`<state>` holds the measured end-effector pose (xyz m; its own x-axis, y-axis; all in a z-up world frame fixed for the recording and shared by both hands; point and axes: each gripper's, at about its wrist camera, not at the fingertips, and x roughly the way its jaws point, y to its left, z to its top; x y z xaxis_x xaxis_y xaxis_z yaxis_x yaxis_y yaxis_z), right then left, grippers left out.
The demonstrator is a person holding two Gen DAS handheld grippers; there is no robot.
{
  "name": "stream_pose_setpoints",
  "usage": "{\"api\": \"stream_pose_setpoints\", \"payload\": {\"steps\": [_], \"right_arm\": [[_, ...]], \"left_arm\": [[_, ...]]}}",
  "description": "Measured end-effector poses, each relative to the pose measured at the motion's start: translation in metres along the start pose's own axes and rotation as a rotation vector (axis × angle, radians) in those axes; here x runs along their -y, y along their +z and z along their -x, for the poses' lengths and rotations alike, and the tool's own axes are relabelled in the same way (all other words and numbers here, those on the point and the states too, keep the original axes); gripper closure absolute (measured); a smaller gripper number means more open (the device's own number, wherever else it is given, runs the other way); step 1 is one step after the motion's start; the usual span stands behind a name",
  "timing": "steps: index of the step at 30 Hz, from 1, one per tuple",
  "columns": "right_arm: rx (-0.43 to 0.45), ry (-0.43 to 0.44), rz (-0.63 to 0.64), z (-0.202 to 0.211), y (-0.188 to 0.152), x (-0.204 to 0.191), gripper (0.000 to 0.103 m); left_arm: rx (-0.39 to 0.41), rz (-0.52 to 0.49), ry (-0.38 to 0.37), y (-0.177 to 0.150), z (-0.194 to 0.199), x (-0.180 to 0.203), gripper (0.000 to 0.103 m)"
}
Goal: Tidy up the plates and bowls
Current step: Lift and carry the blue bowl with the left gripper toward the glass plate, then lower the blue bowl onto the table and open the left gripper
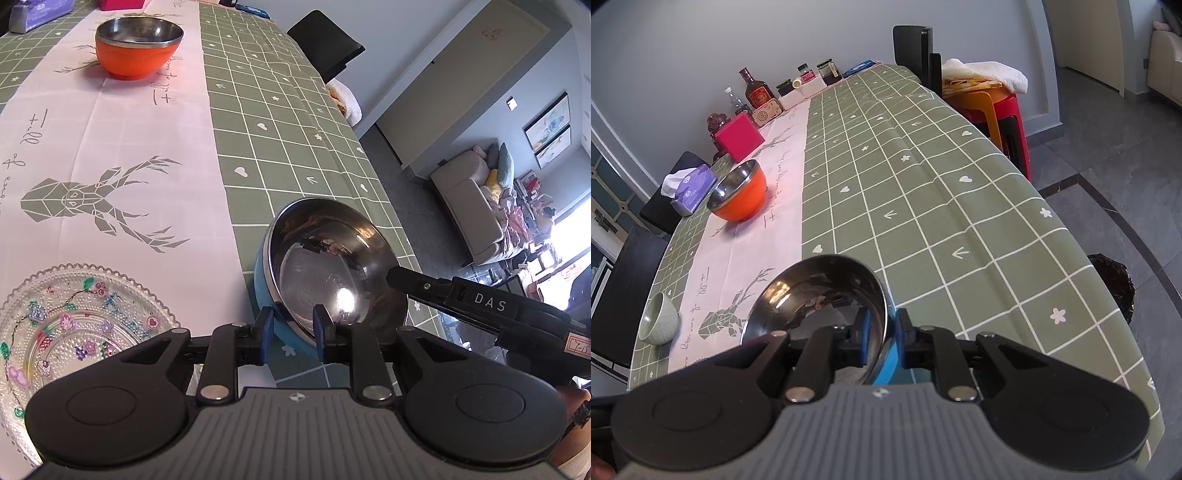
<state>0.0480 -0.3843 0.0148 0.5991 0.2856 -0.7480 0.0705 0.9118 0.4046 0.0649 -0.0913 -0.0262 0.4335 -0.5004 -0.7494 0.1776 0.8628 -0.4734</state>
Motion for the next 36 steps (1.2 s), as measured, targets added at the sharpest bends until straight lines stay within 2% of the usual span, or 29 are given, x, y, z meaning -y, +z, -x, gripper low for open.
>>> {"api": "stream_pose_setpoints", "payload": {"steps": [3,6,14,20,25,30,36], "right_arm": [[0.015,0.002,0.007,0.003,0.0,-0.001,0.084],[0.033,-0.004,0.016,0.006,0.0,-0.002,0.071],[0.087,0.018,0.032,0.013,0.001,-0.008,0.055],[0.112,0.062,0.076,0.015,0.003,-0.023,0.053],[0.092,0.129,0.106,0.013,0.013,-0.047,0.051],[0.027,0.192,0.136,-0.003,0.024,-0.079,0.05],[-0.048,0.227,0.148,-0.031,0.045,-0.123,0.049]], "left_arm": [[0.003,-0.014,0.014,0.0,0.001,0.001,0.072],[0.016,-0.011,0.021,0.0,0.003,0.0,0.061],[0.066,0.004,0.032,0.01,0.016,-0.007,0.057],[0.106,0.012,0.067,0.02,0.029,-0.02,0.057],[0.133,0.004,0.119,0.035,0.041,-0.035,0.057],[0.165,-0.04,0.206,0.055,0.053,-0.051,0.056],[0.212,-0.056,0.256,0.088,0.065,-0.073,0.056]]}}
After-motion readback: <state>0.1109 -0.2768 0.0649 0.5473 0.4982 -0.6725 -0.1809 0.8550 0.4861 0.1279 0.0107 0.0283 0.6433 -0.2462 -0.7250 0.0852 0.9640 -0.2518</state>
